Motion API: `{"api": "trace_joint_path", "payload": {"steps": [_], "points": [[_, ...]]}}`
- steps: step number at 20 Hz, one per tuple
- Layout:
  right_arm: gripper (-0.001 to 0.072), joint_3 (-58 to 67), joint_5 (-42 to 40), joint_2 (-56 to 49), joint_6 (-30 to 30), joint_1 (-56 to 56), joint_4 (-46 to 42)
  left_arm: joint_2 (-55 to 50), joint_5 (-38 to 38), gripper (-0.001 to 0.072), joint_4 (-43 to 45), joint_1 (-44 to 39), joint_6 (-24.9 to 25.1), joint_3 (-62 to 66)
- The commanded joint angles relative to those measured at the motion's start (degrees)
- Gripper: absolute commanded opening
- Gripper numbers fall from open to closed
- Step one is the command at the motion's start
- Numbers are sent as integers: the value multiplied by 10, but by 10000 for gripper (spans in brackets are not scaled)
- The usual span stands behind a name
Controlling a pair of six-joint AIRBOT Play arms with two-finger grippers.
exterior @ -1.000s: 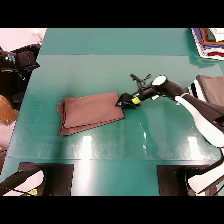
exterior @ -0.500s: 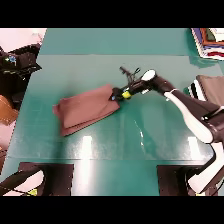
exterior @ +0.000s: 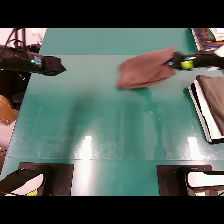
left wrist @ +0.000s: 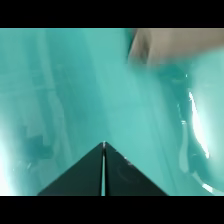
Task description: Fold the shirts.
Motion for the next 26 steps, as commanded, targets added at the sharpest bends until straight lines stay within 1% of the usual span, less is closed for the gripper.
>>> {"api": "trace_joint_path", "payload": {"steps": [1, 4, 6, 10, 14, 17, 20, 22, 26], "points": [[13, 1, -1, 49, 9, -145, -31, 0, 22, 23, -2, -48, 1, 0], [13, 1, -1, 50, 9, -227, -31, 0, 23, 23, -3, -71, 1, 0], [13, 1, -12, 48, 9, -256, -26, 0, 25, 24, -3, -84, 1, 0], [13, 9, -47, 47, 8, -271, -26, 0, 36, 24, -2, -89, 1, 0], [12, 97, -34, 48, 6, -271, -26, 0, 36, 24, -2, -89, 1, 0], [13, 192, 15, 48, 6, -280, -27, 0, 36, 24, -2, -89, 1, 0], [12, 252, 80, 48, 6, -290, -37, 0, 36, 24, -2, -89, 1, 0], [12, 263, 125, 54, 6, -303, -51, 0, 36, 24, -2, -89, 1, 0], [12, 261, 229, 70, 7, -338, -111, 0, 36, 24, -1, -89, 4, 0]]}}
